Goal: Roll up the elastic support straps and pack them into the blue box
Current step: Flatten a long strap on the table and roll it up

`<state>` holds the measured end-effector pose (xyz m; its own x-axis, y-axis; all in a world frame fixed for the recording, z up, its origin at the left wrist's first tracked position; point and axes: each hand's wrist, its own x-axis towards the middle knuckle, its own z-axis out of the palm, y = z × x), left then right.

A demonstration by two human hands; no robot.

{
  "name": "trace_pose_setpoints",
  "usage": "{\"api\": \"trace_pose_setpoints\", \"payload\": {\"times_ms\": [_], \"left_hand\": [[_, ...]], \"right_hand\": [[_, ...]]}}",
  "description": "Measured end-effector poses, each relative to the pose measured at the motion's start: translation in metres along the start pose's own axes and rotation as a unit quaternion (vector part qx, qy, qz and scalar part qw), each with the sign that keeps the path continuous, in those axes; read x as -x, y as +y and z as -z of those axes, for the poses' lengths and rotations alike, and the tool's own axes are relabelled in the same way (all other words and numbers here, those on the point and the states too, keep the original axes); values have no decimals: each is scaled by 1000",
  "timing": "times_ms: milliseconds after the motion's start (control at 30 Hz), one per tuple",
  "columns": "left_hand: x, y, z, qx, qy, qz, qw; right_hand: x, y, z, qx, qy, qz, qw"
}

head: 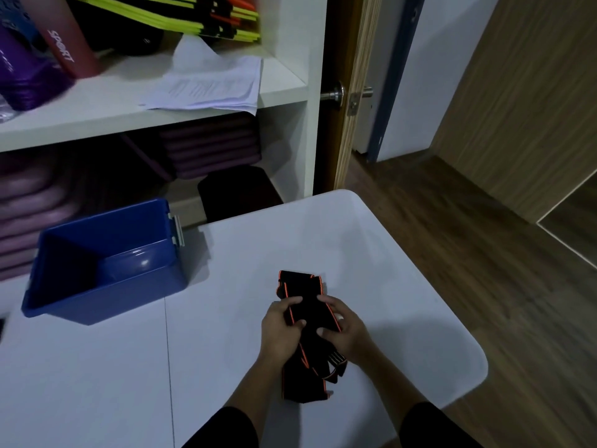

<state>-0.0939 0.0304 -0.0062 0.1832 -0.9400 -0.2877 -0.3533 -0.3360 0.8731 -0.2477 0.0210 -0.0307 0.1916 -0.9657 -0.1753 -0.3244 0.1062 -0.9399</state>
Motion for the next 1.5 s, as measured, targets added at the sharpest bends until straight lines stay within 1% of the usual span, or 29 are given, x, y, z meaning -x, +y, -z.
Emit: {"api": "trace_pose_setpoints", "payload": {"times_ms": [100,167,300,367,433,567,667,767,933,1067,1167,1233,1333,1433,1500], "left_hand": [[5,8,17,56,37,-25,997],[7,14,32,91,51,-37,994],[13,25,71,154,51,-47,986],[19,33,92,188,43,-53,980],[23,42,113,208,43,-70,975],[22,63,153,207,55,-127,968],[12,80,179,166,84,-178,966],[-4,97,202,143,95,-199,965],[-27,132,234,146,71,-209,964],[-39,156,254,154,53,-235,958],[-37,157,259,157,34,-248,955],[-35,145,254,150,18,-243,958],[-31,112,239,147,4,-217,965],[-26,80,219,152,-2,-183,971],[-25,68,208,151,9,-165,975]], "right_hand": [[-5,-19,-7,-49,-35,5,998],[-9,-37,-13,-64,-39,13,997],[-18,-81,-27,-81,-36,49,995],[-21,-106,-36,-102,-48,63,992],[-26,-131,-47,-100,-62,78,990],[-34,-177,-62,-98,-65,129,985],[-41,-206,-67,-108,-70,158,979],[-55,-231,-71,-92,-61,186,976],[-89,-265,-74,-77,-40,223,971],[-109,-293,-75,-84,-18,243,966],[-111,-295,-76,-91,-13,249,964],[-105,-281,-76,-93,-13,244,965],[-91,-244,-81,-82,-15,226,971],[-77,-208,-90,-42,14,207,977],[-73,-197,-95,-33,33,195,980]]}}
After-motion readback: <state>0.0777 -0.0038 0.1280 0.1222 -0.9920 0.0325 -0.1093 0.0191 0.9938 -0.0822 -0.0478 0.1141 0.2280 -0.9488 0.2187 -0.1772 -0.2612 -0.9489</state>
